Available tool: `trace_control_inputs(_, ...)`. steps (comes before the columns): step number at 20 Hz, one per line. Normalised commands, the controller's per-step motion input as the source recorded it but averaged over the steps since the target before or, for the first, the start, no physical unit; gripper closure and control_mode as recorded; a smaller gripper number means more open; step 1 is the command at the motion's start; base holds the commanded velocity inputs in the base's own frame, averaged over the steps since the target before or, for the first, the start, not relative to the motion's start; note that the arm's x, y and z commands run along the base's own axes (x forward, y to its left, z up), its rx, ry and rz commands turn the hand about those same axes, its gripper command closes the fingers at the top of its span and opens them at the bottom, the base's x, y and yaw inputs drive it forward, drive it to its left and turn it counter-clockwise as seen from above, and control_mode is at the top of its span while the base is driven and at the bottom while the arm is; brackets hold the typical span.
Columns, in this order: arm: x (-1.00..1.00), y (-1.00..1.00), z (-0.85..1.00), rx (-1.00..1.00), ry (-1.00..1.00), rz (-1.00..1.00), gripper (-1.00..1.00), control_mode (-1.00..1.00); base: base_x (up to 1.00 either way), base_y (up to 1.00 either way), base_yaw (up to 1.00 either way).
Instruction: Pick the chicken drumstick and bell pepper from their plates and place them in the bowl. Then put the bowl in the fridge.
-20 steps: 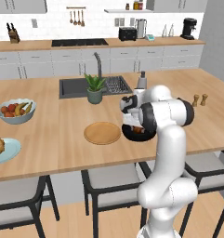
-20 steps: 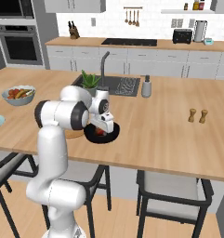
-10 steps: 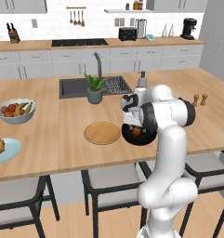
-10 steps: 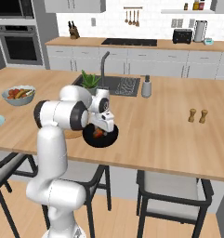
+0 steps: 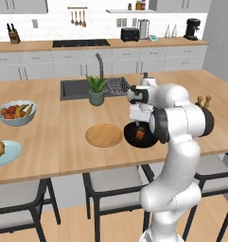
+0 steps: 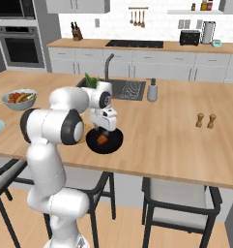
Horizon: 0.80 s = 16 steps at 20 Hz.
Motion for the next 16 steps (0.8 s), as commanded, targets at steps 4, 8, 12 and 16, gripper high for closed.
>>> trace_control_inputs(4, -1.0, 0.21, 0.64, 0.0, -0.12, 0.17, -1.0, -1.0, 0.0, 0.0, 0.0)
trace_control_inputs(8, -1.0, 0.49, 0.34, -0.02, -0.04, 0.24, -1.0, -1.0, 0.0, 0.0, 0.0)
trace_control_inputs(12, -0.93, 0.78, 0.02, -0.06, 0.0, 0.2, -1.0, -1.0, 0.0, 0.0, 0.0)
trace_control_inputs(16, -0.82, 0.42, 0.0, -0.02, -0.01, 0.12, -1.0, -1.0, 0.0, 0.0, 0.0)
